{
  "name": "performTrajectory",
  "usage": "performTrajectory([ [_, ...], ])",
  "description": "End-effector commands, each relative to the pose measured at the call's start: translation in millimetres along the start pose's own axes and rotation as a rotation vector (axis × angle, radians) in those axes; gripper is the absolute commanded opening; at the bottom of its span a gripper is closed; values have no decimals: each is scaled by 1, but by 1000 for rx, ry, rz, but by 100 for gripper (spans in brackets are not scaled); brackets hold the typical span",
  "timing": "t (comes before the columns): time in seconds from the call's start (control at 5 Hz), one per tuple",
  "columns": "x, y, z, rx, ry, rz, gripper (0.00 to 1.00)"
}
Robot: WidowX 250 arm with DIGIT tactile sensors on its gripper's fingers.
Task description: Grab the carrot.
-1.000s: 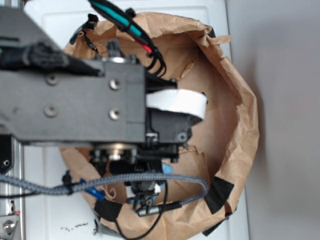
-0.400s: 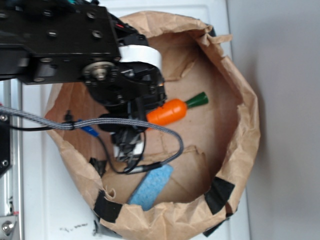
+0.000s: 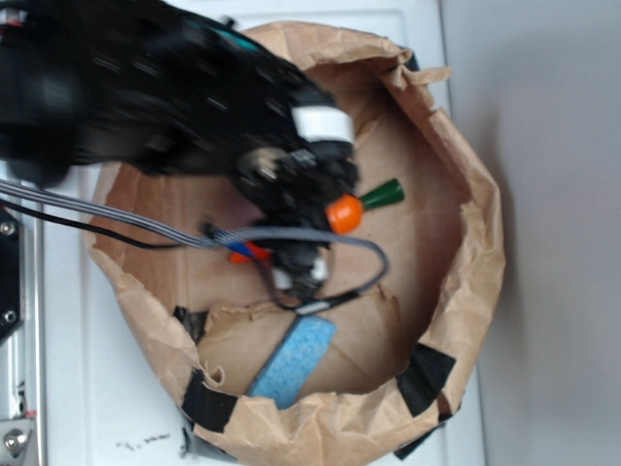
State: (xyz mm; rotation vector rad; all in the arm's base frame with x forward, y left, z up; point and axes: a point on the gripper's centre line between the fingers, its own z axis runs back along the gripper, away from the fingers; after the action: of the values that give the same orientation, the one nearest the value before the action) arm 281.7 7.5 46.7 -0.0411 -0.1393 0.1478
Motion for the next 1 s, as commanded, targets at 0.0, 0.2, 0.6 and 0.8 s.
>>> performTrajectory([
  [0.0,34,-26,-36,92,-114,-4,100],
  [0.2,35,-27,-26,60,-99,8,0],
  [0.6,34,-32,60,-110,-9,18,0],
  [0.8,32,-32,100,-177,2,14,0],
])
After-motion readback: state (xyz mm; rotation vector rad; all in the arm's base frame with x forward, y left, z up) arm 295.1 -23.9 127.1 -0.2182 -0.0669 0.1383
